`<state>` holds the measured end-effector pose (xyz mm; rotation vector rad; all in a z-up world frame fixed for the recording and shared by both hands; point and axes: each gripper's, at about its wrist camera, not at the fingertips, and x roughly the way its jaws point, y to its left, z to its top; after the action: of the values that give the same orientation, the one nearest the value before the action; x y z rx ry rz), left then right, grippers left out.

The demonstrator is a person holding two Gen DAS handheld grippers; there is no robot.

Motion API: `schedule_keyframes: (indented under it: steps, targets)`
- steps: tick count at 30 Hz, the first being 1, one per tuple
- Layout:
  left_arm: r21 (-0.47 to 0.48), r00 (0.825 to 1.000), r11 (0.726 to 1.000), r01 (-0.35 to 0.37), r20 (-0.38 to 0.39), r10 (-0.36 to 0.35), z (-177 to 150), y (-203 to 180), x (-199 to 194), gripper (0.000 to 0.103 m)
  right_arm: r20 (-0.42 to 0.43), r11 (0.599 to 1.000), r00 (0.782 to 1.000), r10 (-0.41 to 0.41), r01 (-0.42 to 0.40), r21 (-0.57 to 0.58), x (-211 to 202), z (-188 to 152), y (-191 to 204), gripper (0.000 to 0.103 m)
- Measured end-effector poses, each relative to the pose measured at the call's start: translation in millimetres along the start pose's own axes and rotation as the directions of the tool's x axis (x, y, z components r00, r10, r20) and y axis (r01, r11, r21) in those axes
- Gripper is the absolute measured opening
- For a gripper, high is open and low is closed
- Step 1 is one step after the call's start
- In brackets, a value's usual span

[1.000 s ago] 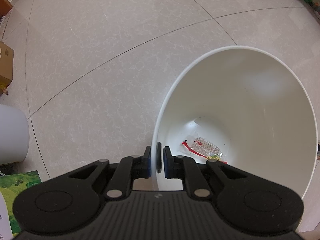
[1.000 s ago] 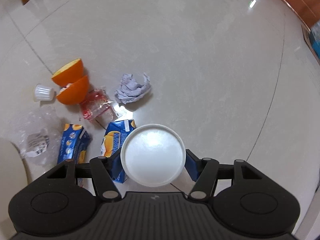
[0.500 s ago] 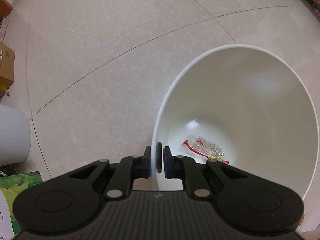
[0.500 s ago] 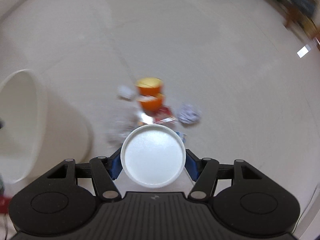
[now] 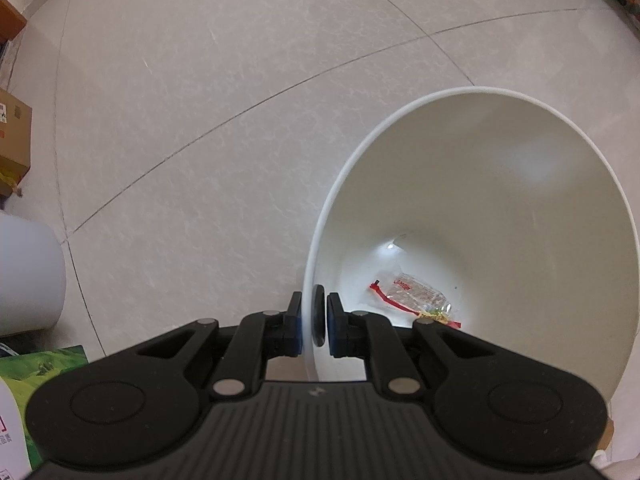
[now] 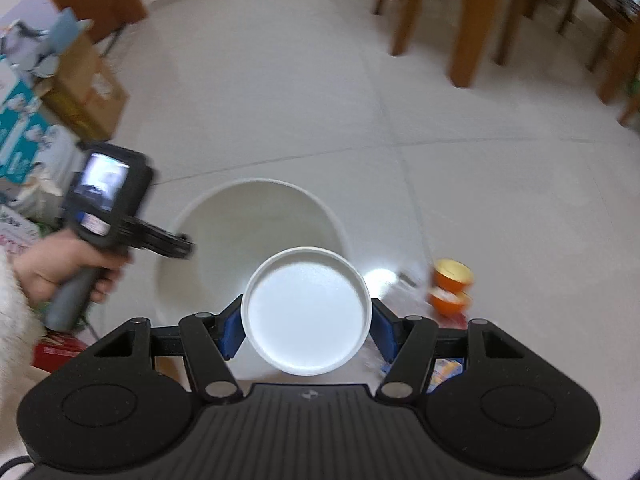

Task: Collect trash
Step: 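Carry the snack cup over the bin and release it, then grasp the narrow blue juice carton with the right gripper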

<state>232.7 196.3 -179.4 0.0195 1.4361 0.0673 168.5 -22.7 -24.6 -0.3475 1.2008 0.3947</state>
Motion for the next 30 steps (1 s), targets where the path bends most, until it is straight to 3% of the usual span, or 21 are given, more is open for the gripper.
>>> schedule_keyframes:
  steps: [4,6,8,16,22,30]
  targets:
    - [-0.007,1.0,1.0,0.011,-0.003,-0.011,0.7,2.8,-0.3,0.009,-0.012,0.998,0.999,0.04,-0.04,-0.04,19.8,9.6,21.5,0.071]
    - [-0.01,1.0,1.0,0.014,-0.005,-0.014,1.0,4.1,-0.4,0.009,-0.003,0.997,0.999,0.052,-0.052,-0.057,22.2,10.4,26.8,0.088]
    - [-0.009,1.0,1.0,0.014,-0.005,-0.014,1.2,4.7,-0.1,0.009,0.009,0.996,0.999,0.041,-0.04,-0.078,21.7,7.4,30.2,0.091]
    - [-0.008,1.0,1.0,0.013,-0.005,-0.013,1.2,4.3,-0.2,0.01,0.035,0.998,0.999,-0.007,0.009,-0.068,22.3,-2.9,9.4,0.092]
    - [-0.007,1.0,1.0,0.013,-0.005,-0.013,1.2,3.9,-0.3,0.01,0.054,0.993,0.994,-0.097,0.101,-0.068,23.0,-20.2,-15.3,0.095]
    - [-0.007,1.0,1.0,0.014,-0.005,-0.014,1.3,3.0,-0.1,0.01,0.01,0.989,0.991,-0.134,0.133,0.065,36.6,-47.9,-64.2,0.095]
